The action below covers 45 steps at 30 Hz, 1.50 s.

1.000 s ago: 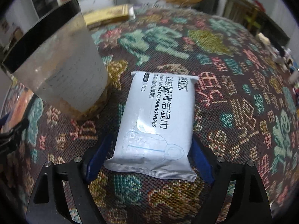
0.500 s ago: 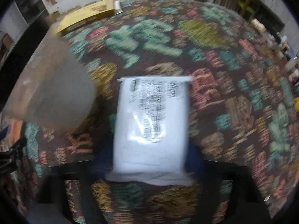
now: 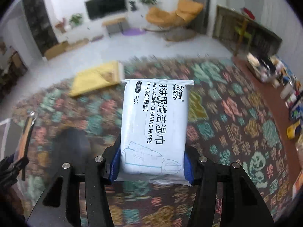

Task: Organize soft objects
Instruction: 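Carry both items over the white box and open both tools to drop them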

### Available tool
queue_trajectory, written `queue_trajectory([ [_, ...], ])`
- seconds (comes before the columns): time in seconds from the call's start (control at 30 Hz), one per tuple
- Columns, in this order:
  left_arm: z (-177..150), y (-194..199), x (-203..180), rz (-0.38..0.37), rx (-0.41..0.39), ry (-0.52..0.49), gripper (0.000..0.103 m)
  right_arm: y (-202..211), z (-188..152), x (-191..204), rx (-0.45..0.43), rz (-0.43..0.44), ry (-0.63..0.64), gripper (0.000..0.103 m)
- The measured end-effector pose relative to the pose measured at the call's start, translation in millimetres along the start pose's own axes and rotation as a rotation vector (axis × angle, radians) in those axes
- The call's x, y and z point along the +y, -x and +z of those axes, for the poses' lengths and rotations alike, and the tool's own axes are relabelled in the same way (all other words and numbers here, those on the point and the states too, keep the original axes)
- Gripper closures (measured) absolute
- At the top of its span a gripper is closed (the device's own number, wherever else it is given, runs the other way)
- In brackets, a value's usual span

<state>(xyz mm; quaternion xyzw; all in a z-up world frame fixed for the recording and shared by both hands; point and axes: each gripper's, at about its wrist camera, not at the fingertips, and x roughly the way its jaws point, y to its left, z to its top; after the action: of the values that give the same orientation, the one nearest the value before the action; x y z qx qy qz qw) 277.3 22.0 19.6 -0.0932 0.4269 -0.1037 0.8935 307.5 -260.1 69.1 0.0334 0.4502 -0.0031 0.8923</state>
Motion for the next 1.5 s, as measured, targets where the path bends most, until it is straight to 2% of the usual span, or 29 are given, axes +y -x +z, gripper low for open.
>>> queue_trajectory([
  [0.1, 3, 48, 24, -0.013, -0.053, 0.037, 0.028, 30, -5, 61, -0.024, 0.053, 0.095, 0.047],
  [0.23, -14, 106, 79, 0.047, -0.071, 0.072, 0.028, 58, -23, 158, -0.027, 0.180, 0.208, 0.047],
  [0.43, -50, 186, 181, 0.239, -0.086, 0.120, 0.028, 89, -79, 326, 0.042, 0.463, 0.352, 0.047],
  [0.53, -74, 215, 231, 0.351, -0.071, 0.156, 0.028, 94, -105, 384, 0.092, 0.563, 0.396, 0.046],
  [0.63, -97, 226, 256, 0.413, -0.045, 0.168, 0.028, 97, -137, 436, 0.143, 0.621, 0.447, 0.046],
  [0.73, -117, 232, 271, 0.456, -0.017, 0.192, 0.022, 91, -161, 463, 0.174, 0.681, 0.436, 0.039],
  [0.77, -122, 233, 274, 0.465, -0.012, 0.201, 0.019, 87, -167, 465, 0.196, 0.709, 0.432, 0.029],
  [0.8, -126, 235, 278, 0.478, -0.017, 0.211, 0.019, 81, -174, 471, 0.239, 0.731, 0.433, 0.026],
  [0.9, -140, 250, 275, 0.505, -0.058, 0.211, 0.016, 78, -190, 474, 0.299, 0.740, 0.436, 0.026],
  [1.0, -148, 263, 270, 0.520, -0.117, 0.190, 0.010, 87, -190, 457, 0.262, 0.738, 0.436, 0.026],
  [1.1, -153, 281, 253, 0.525, -0.189, 0.172, 0.004, 102, -189, 443, 0.191, 0.682, 0.465, 0.026],
  [1.17, -159, 291, 244, 0.519, -0.222, 0.196, 0.000, 113, -194, 439, 0.147, 0.630, 0.504, 0.026],
  [1.27, -173, 305, 236, 0.491, -0.280, 0.232, 0.000, 129, -206, 435, 0.110, 0.561, 0.553, 0.026],
  [1.37, -186, 308, 232, 0.460, -0.263, 0.297, 0.000, 139, -214, 436, 0.087, 0.520, 0.570, 0.026],
  [1.5, -200, 313, 228, 0.532, -0.224, 0.316, 0.000, 147, -224, 438, 0.072, 0.471, 0.580, 0.026],
])
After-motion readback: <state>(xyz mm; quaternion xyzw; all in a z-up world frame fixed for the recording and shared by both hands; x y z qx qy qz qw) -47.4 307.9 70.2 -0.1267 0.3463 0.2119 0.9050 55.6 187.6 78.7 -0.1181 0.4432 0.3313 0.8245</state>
